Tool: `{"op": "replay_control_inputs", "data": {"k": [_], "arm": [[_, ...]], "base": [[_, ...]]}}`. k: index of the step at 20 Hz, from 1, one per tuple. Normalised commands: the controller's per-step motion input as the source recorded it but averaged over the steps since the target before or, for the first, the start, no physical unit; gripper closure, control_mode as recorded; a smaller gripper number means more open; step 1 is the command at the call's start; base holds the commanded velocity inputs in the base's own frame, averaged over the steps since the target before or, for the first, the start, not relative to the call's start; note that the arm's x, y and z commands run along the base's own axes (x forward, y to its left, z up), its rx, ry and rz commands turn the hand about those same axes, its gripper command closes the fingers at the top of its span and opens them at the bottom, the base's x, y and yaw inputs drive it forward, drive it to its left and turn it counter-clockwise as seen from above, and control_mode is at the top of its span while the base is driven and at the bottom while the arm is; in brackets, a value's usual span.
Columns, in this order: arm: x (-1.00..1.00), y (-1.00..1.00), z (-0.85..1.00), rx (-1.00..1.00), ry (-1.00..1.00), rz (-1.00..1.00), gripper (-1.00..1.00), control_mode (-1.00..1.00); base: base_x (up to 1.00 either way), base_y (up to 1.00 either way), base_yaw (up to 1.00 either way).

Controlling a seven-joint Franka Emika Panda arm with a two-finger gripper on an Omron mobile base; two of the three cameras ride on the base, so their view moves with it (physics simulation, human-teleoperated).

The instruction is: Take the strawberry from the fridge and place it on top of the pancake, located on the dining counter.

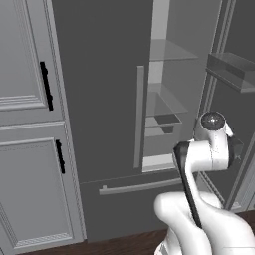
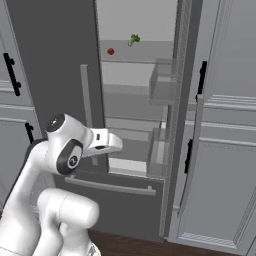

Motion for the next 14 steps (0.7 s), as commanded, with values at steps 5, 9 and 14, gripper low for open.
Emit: {"op": "replay_control_inputs", "data": {"k": [5, 9, 14], "arm": [[0.14, 1.00, 0.29, 0.66, -0.28, 0.00, -1.00, -1.00], [0.12, 0.52, 0.96, 0.40, -0.15, 0.01, -1.00, -1.00], [0.15, 0.32, 0.96, -0.05, -0.04, 0.00, -1.00, -1.00]], "base": [[0.00, 0.00, 0.00], [0.00, 0.00, 0.00], [0.00, 0.00, 0.00]]}}
